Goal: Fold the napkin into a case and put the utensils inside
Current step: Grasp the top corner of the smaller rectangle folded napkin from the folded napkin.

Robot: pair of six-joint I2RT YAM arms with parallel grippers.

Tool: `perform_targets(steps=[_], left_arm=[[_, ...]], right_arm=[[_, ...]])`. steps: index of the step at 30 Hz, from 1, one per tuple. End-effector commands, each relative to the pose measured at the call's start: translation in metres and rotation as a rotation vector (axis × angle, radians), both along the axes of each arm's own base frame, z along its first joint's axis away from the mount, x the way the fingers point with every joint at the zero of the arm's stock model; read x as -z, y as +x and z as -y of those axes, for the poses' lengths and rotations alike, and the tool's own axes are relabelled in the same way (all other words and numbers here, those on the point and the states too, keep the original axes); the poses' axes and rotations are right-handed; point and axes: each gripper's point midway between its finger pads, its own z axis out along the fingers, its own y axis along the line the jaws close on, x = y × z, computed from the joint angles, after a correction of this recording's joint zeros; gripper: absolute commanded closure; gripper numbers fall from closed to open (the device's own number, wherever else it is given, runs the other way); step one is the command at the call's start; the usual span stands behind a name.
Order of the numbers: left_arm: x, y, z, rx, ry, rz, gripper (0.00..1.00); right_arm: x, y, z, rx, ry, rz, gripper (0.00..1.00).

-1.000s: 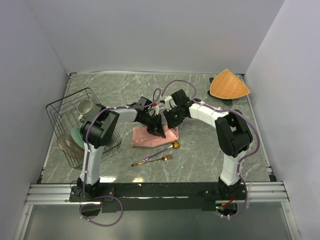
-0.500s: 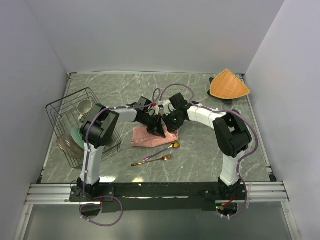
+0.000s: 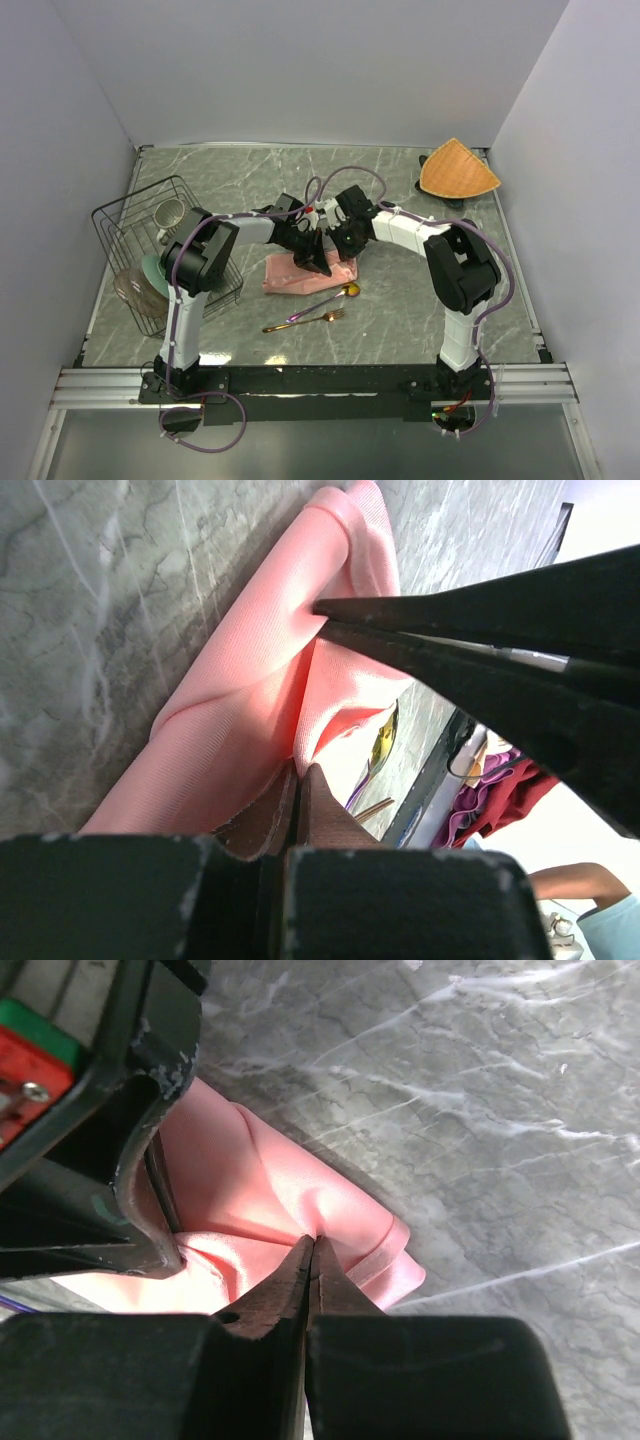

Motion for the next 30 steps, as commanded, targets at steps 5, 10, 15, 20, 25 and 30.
perform_targets(steps=[5, 10, 15, 20, 25, 30], left_arm=[[0.024, 0.005, -0.009, -0.033, 0.070, -0.019, 0.99], [0.025, 0.007, -0.011, -0.042, 0.072, -0.026, 0.99], [0.016, 0.013, -0.009, -0.044, 0.052, -0.012, 0.99], [-0.024, 0.024, 0.003, -0.041, -0.031, 0.077, 0.99], [-0.046, 0.031, 0.014, -0.031, -0.067, 0.129, 0.99], [-0.055, 0.033, 0.019, -0.010, -0.069, 0.178, 0.99]], right_arm=[[-0.040, 0.018, -0.008, 0.022, 0.051, 0.068, 1.00], [-0.044, 0.015, -0.006, 0.018, 0.054, 0.065, 1.00], [-0.044, 0.009, -0.002, 0.000, 0.051, 0.054, 1.00], [-0.040, 0.005, -0.002, -0.008, 0.059, 0.036, 1.00], [-0.038, 0.007, -0.003, -0.015, 0.059, 0.039, 1.00], [-0.039, 0.007, -0.003, -0.013, 0.062, 0.039, 1.00]])
